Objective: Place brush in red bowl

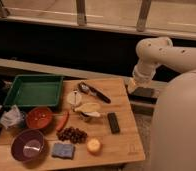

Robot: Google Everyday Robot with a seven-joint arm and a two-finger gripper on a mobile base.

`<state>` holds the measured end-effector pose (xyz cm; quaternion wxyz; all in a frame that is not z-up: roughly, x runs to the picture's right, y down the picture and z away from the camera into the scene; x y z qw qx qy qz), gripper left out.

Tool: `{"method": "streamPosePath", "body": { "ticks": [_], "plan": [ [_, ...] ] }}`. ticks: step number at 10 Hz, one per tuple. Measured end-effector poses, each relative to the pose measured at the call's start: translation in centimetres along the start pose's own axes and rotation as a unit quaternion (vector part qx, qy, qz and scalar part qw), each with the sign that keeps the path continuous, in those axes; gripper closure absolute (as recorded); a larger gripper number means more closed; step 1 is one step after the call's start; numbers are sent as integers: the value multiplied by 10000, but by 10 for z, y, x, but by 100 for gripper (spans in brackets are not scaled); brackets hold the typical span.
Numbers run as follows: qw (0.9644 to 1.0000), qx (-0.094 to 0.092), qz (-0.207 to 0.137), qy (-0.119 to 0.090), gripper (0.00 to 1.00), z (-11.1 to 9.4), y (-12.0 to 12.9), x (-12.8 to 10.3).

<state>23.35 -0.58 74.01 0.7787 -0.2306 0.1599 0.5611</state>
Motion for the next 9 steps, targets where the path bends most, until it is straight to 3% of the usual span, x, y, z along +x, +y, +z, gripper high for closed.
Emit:
{"method": "streamPosePath", "body": {
  "ticks": [6, 9],
  "plan": [
    [10000, 17, -30, -24, 40, -1, 1, -1],
    [9982, -23, -553, -215, 40, -5, 9, -37]
  ]
}}
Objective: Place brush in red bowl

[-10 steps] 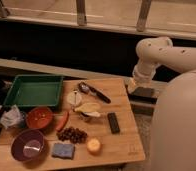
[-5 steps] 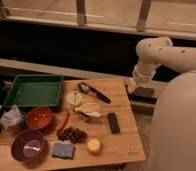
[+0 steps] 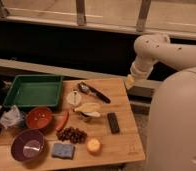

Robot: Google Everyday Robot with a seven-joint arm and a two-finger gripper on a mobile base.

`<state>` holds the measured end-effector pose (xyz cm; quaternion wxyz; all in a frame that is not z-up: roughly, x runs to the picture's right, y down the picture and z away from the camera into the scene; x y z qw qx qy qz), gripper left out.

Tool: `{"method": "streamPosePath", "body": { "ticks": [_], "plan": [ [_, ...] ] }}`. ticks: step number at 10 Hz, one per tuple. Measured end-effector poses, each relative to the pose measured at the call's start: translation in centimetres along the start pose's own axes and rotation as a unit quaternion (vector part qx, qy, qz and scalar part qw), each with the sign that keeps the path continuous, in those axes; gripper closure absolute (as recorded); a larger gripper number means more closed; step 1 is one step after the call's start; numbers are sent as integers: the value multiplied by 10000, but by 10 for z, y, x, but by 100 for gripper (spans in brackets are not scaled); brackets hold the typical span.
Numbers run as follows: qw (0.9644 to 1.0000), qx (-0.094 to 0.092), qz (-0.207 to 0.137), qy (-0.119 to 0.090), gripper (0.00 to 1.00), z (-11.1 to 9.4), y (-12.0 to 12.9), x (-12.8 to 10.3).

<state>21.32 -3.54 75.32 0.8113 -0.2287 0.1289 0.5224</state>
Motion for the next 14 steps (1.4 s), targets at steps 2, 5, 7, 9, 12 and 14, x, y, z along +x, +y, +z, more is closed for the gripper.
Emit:
{"method": "streamPosePath", "body": {
  "ticks": [2, 5, 7, 9, 12, 14],
  "plan": [
    [9989, -70, -431, -173, 40, 6, 21, -31],
    [9919, -475, -1061, -518, 40, 13, 63, -67],
    [9885, -594, -1238, -638, 40, 12, 76, -73],
    [9885, -590, -1234, -640, 40, 12, 75, -73],
    [9863, -469, -1410, -712, 40, 15, 87, -74],
    [9819, -495, -1636, -817, 40, 35, 121, -80]
  ]
}}
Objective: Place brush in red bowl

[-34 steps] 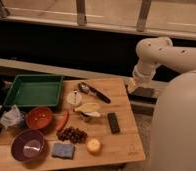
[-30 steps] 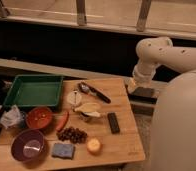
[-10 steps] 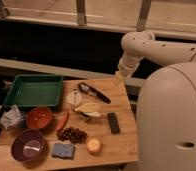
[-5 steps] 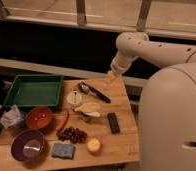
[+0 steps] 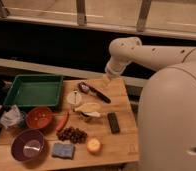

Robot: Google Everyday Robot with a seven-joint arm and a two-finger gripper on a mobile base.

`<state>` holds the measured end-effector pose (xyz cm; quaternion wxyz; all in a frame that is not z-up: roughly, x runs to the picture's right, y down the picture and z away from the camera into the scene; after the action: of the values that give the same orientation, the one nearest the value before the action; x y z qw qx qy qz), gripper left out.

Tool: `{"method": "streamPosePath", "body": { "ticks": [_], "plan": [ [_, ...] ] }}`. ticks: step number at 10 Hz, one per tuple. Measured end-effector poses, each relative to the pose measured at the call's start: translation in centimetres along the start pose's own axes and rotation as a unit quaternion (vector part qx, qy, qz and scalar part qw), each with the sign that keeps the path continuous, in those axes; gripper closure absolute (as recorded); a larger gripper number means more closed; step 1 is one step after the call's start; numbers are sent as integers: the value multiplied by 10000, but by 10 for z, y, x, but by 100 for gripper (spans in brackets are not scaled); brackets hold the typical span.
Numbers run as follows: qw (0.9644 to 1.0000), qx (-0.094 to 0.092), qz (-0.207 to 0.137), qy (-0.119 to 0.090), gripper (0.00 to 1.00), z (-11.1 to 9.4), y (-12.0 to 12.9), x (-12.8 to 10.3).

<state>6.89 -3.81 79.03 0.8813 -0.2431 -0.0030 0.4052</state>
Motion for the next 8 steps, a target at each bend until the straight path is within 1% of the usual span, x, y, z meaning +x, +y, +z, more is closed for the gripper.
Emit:
{"method": "streamPosePath", "body": {
  "ticks": [2, 3, 5, 6, 7, 8],
  "plan": [
    [9998, -46, -177, -56, 40, 22, 20, -7],
    [9997, -48, -214, -61, 40, 29, 22, -7],
    [9994, -23, -336, -74, 40, 48, 24, -7],
    [9991, -2, -417, -90, 40, 52, 25, -11],
    [9988, 84, -475, -125, 40, 57, 22, -16],
    [9988, 188, -434, -126, 40, 64, 16, -18]
  ]
}}
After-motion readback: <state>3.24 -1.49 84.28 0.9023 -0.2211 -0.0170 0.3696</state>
